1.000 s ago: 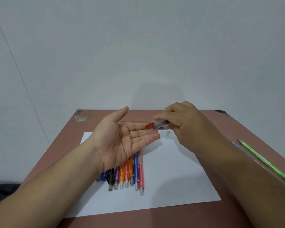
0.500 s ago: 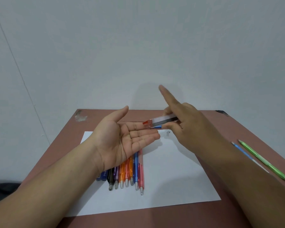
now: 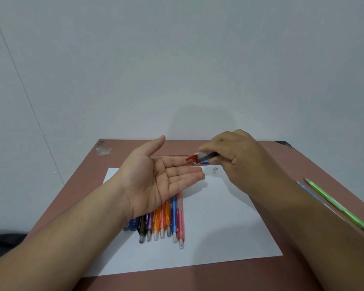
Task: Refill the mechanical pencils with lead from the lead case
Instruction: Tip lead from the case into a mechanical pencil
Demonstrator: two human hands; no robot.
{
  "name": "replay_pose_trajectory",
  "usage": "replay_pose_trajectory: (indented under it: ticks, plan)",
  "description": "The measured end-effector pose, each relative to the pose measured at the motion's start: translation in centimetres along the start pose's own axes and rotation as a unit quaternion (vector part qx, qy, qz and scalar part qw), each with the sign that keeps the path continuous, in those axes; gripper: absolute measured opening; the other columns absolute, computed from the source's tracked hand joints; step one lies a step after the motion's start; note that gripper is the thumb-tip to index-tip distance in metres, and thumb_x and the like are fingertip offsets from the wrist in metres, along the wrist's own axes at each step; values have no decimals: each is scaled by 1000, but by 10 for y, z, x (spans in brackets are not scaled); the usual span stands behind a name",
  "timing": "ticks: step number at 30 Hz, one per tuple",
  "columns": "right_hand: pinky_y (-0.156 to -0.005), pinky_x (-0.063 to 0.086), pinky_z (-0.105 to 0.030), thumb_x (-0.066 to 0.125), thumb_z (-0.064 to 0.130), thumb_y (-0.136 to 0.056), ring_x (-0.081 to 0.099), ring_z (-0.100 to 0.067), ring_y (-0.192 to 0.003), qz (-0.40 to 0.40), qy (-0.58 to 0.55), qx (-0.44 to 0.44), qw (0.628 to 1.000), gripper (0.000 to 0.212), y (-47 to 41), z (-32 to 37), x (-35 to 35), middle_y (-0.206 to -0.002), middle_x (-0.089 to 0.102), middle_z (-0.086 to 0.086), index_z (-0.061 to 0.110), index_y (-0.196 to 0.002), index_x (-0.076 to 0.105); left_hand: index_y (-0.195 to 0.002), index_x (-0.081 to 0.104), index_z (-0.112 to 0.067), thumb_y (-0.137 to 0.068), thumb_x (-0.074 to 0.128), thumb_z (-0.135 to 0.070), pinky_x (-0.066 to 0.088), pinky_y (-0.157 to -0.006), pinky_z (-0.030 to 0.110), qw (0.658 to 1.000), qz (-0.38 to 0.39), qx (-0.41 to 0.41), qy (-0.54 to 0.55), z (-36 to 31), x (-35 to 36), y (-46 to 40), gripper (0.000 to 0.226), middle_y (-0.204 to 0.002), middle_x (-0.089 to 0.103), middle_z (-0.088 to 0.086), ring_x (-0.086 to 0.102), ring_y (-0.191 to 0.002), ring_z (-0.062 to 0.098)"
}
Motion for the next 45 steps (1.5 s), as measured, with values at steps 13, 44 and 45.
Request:
replay_pose_trajectory:
  ticks: [13,44,45]
  plan:
    - [-81,53,-35,62,4,-97,58,-22,-90,-8,-28,46,999,80,-1,-4,-7,-101,65,0,55,-150,30,-131,52,13,-97,44,-57,56,-90,46,1000,15,-16,-9,2,3,2,78,-121,62,37,65,-111,47]
    - [-80,52,-25,63,3,-95,55,-14,-92,-17,-72,79,994,105,2,-6,-14,-102,59,4,70,-146,0,-131,55,10,-97,45,-59,60,-84,40,999,16,-22,-30,3,3,3,77,-120,64,35,69,-107,43]
    - [-78,54,-30,67,-3,-91,56,-19,-92,-17,-51,61,997,96,-2,-3,-14,-102,62,3,59,-151,24,-130,55,10,-97,45,-58,60,-84,40,999,14,-21,-29,3,3,3,76,-119,65,35,69,-106,43]
Point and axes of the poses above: each hand's wrist, its own y-axis away from the middle knuckle, its own x-axis out of the palm, z = x × y, the point moved 10 cm from there along -y, towards the middle knuckle
